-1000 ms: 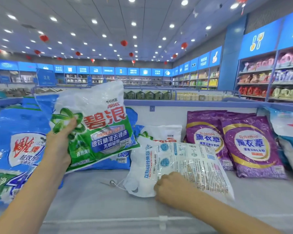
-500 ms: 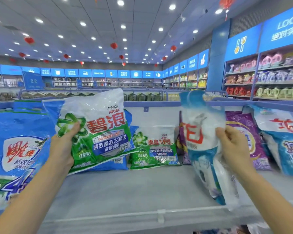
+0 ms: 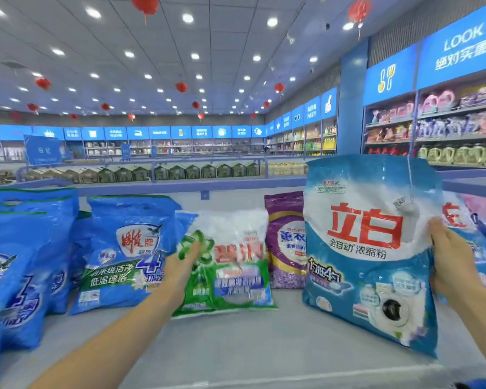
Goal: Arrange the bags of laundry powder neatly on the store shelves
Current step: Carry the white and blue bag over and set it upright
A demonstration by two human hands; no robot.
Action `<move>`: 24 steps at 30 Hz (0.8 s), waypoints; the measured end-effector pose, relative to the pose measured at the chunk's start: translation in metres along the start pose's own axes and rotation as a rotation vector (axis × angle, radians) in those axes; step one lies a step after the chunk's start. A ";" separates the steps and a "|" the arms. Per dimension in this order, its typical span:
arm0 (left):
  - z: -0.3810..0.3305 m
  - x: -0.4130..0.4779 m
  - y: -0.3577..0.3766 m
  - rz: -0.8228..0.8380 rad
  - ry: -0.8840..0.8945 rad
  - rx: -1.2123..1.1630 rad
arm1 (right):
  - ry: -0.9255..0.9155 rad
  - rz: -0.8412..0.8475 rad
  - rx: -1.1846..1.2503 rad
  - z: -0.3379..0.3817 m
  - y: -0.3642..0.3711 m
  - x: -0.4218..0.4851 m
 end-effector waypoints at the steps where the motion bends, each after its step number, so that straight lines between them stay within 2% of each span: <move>1: 0.006 0.001 0.001 -0.066 0.061 0.119 | 0.026 -0.024 0.018 0.001 0.000 0.004; 3: 0.014 0.004 0.000 -0.184 0.164 0.279 | 0.065 -0.043 0.039 -0.001 0.000 0.014; 5: 0.017 0.010 -0.001 -0.278 0.217 0.318 | 0.060 -0.048 0.015 -0.005 0.002 0.021; 10: 0.018 0.009 0.007 -0.377 0.223 0.220 | -0.050 -0.078 -0.113 -0.020 0.000 0.023; 17: -0.007 0.007 -0.005 -0.503 0.251 0.119 | -0.194 -0.006 -0.252 -0.016 -0.001 0.023; 20: -0.029 -0.019 0.020 -0.428 0.408 0.071 | -0.201 0.004 -0.266 -0.012 0.000 0.023; 24: -0.033 -0.067 0.098 -0.104 0.451 0.084 | -0.236 0.022 -0.235 -0.007 -0.004 0.023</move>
Point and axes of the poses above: each hand's wrist, its own x-axis towards the middle knuckle, its own y-axis out of the palm, z = x × y, the point moved 2 cm from there along x, towards the middle knuckle, and after that the axes turned 14 degrees about -y, right-handed, at the moved point
